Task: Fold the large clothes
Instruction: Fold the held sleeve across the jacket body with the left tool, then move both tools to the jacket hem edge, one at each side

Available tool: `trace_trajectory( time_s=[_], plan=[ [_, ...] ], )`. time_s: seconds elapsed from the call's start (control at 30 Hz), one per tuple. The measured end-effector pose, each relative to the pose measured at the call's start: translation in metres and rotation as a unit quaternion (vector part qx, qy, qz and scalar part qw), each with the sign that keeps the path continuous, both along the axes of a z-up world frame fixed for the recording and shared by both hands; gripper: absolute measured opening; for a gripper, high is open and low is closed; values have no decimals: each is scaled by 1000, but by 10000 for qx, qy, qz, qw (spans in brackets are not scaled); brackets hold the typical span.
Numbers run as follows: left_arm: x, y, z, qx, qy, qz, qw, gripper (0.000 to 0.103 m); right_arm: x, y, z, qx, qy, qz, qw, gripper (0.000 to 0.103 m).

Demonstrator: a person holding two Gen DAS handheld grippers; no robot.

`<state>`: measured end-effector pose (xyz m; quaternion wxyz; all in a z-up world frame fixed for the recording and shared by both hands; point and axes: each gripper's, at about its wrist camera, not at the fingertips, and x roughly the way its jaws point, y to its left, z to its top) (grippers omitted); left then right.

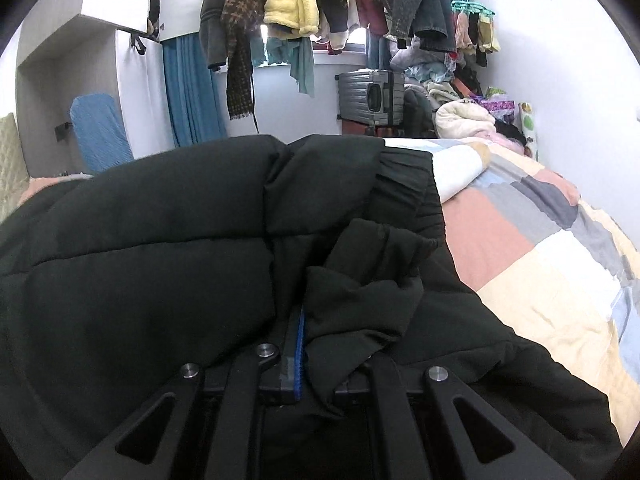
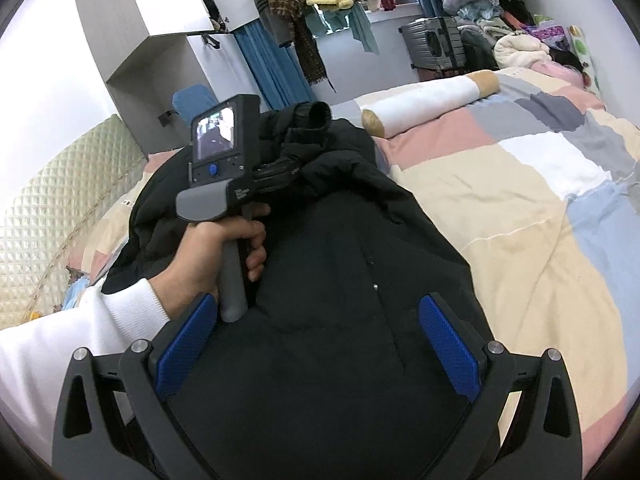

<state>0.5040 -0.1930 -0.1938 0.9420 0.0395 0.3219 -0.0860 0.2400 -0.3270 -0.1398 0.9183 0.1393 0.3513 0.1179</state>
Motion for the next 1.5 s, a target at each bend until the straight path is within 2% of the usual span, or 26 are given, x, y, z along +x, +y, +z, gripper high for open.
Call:
trace_trajectory(
  time_s=[0.1,0.23,0.33,0.43,0.57,0.63,0.77,0.8,1.13,1.3,1.4,1.5],
  plan=[
    [-5,-1,6,86,5,12,10000,7,0,-2,2,3,-20,-105,9999,101],
    [-13,5,19,-79,126,17,9999,7,-2,-2,4,-102,-66,-149,9998,101],
    [-19,11,33,-19,135,24,9999,8,-5,-2,8,-188,-174,-148,9996,101],
    [-29,14,45,163,139,-67,9997,11,-7,-1,11,-275,-227,-144,9993,101],
    [-41,24,59,213,357,-93,9991,17,-12,-2,15,-348,-332,-215,9986,101],
    [-51,29,67,225,408,-166,9988,26,-14,-2,16,-396,-344,-230,9984,101],
    [-73,36,79,281,462,-273,9982,67,-18,1,20,-507,-414,-254,9975,101],
    [-82,39,86,273,358,-281,9986,73,-20,2,22,-536,-437,-254,9973,101],
    [-165,96,177,-379,-136,-107,9991,74,-34,7,39,-530,-774,-121,9955,101],
    [-213,121,215,-446,-361,-9,9984,75,-51,14,54,-500,-1059,87,9931,101],
    [-244,134,232,-408,-490,101,9979,75,-59,18,62,-614,-1185,100,9910,101],
    [-287,148,241,-629,-717,64,9954,78,-69,22,68,-578,-1182,125,9912,101]
  ],
)
